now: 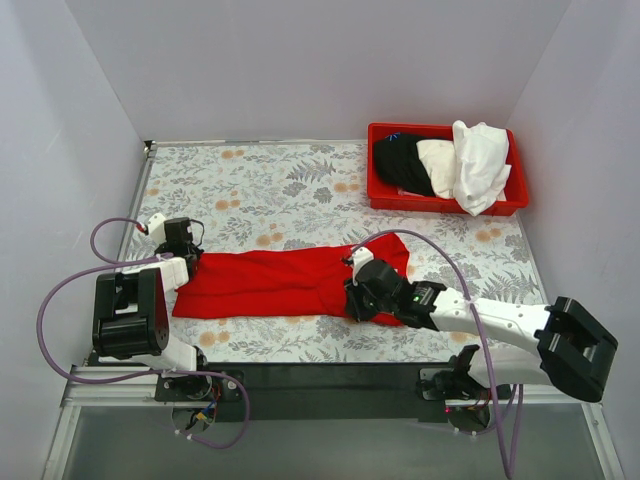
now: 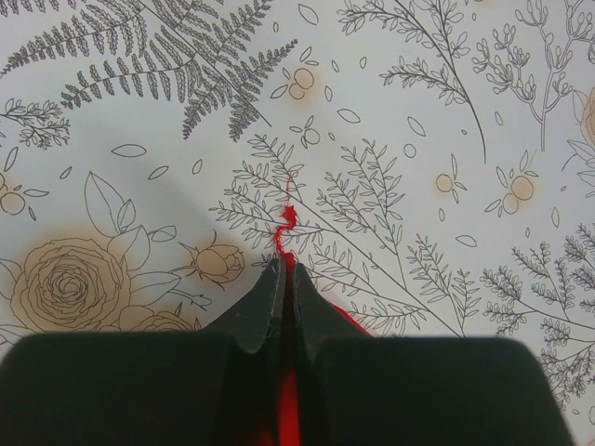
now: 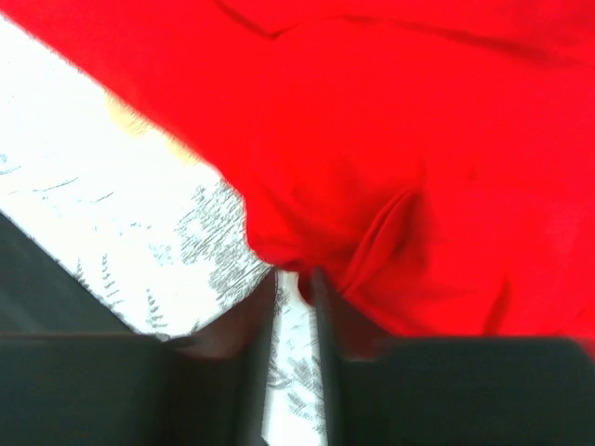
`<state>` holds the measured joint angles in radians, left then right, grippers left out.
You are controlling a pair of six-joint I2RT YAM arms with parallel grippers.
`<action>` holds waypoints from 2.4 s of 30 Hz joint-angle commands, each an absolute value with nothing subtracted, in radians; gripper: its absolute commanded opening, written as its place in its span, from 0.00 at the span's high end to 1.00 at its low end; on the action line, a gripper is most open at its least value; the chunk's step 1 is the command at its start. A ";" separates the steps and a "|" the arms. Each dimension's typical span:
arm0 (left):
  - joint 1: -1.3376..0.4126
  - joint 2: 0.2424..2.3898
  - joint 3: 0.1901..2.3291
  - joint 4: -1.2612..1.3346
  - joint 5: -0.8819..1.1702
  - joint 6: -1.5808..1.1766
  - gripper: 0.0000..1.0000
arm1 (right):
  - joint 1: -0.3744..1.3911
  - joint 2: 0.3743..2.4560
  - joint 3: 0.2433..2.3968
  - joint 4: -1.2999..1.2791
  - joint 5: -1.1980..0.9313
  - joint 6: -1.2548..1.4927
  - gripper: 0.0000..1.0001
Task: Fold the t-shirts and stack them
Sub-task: Fold the tshirt
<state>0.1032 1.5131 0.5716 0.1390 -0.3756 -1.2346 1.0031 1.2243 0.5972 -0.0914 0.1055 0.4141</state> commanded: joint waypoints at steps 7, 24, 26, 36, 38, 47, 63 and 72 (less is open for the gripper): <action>0.107 1.500 0.566 0.112 -0.389 -1.239 1.00 | 1.040 1.016 0.626 -0.210 0.314 0.459 0.50; 0.104 1.440 0.548 0.143 -0.407 -1.253 1.00 | 0.548 1.314 0.821 -0.094 0.292 0.279 0.47; 0.104 1.442 0.548 0.146 -0.405 -1.256 1.00 | 0.526 1.370 0.860 -0.071 0.273 0.270 0.49; 0.104 1.456 0.558 0.150 -0.410 -1.250 1.00 | 0.445 1.499 0.913 -0.043 0.178 0.253 0.54; 0.103 1.463 0.561 0.152 -0.408 -1.250 1.00 | 0.439 1.503 0.904 -0.040 0.152 0.259 0.54; 0.104 1.494 0.589 0.153 -0.423 -1.243 1.00 | 0.423 1.549 0.885 -0.021 0.117 0.261 0.56; 0.115 1.531 0.635 0.153 -0.431 -1.235 1.00 | 0.380 1.632 0.876 -0.020 0.064 0.245 0.99; 0.144 1.548 0.664 0.156 -0.426 -1.230 1.00 | 0.334 1.649 0.925 -0.020 0.075 0.218 0.99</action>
<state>0.1284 1.5444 0.6285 0.1425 -0.4053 -1.2434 0.3523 1.6382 0.8730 -0.0463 0.0635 0.2462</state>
